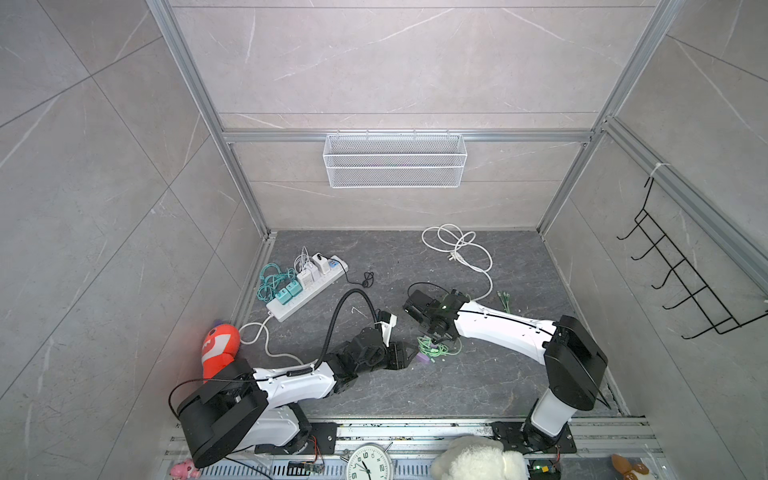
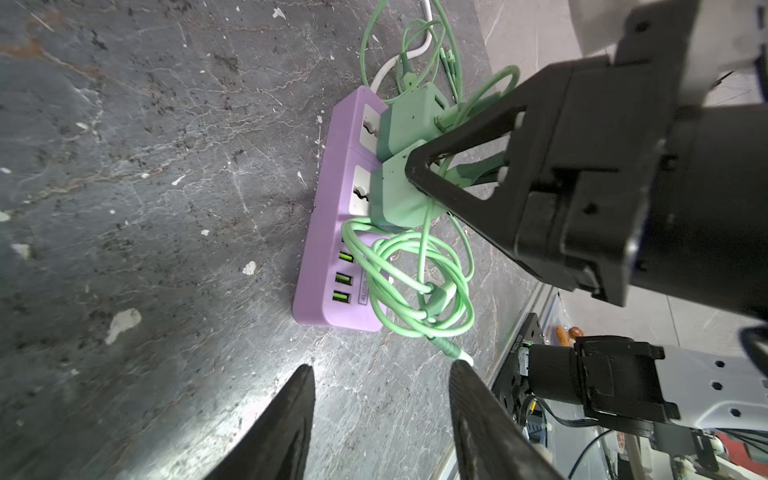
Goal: Insert the plug
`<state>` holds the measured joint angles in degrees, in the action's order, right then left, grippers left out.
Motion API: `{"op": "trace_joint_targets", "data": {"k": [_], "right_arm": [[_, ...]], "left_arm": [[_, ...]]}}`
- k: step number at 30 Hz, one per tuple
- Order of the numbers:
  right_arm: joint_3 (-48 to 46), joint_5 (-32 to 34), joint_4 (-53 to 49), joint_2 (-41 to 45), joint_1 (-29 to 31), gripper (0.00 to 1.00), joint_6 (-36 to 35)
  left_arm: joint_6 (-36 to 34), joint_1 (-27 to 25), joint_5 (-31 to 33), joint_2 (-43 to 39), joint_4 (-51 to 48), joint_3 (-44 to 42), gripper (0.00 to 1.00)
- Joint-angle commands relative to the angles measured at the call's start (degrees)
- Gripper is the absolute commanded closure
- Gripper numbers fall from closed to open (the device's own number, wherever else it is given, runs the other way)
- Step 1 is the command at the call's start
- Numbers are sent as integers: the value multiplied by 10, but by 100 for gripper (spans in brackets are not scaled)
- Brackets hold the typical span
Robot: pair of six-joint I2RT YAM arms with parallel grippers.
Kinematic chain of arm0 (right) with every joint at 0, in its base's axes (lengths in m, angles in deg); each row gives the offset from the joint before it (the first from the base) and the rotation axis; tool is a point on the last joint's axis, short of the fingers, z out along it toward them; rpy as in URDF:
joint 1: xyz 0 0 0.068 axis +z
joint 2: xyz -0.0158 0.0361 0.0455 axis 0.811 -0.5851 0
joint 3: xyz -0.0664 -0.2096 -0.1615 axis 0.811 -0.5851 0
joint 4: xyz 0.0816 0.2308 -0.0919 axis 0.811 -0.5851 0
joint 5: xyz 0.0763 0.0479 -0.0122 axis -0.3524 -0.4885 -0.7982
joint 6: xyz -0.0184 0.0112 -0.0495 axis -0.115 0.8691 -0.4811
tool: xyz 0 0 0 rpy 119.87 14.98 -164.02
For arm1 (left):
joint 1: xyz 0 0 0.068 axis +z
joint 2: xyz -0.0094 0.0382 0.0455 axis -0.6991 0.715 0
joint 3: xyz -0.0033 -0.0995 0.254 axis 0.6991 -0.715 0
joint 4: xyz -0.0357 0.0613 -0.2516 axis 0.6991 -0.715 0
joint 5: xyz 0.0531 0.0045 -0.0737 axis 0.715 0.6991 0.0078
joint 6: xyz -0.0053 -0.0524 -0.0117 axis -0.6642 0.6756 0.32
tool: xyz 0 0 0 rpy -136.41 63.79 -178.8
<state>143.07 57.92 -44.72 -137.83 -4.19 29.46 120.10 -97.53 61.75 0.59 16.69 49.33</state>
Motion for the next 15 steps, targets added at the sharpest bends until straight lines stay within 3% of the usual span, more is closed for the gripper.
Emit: {"op": "trace_joint_targets", "data": {"k": [1, 8, 15], "right_arm": [[-54, -86, 70, -77, -12, 100, -17], [-57, -86, 74, -66, -14, 100, -19], [-61, -86, 76, -53, -15, 100, -20]], "left_arm": [[14, -1, 1, 25, 52, 27, 43], [39, 2, 13, 99, 100, 59, 46], [39, 6, 8, 174, 86, 111, 46]]}}
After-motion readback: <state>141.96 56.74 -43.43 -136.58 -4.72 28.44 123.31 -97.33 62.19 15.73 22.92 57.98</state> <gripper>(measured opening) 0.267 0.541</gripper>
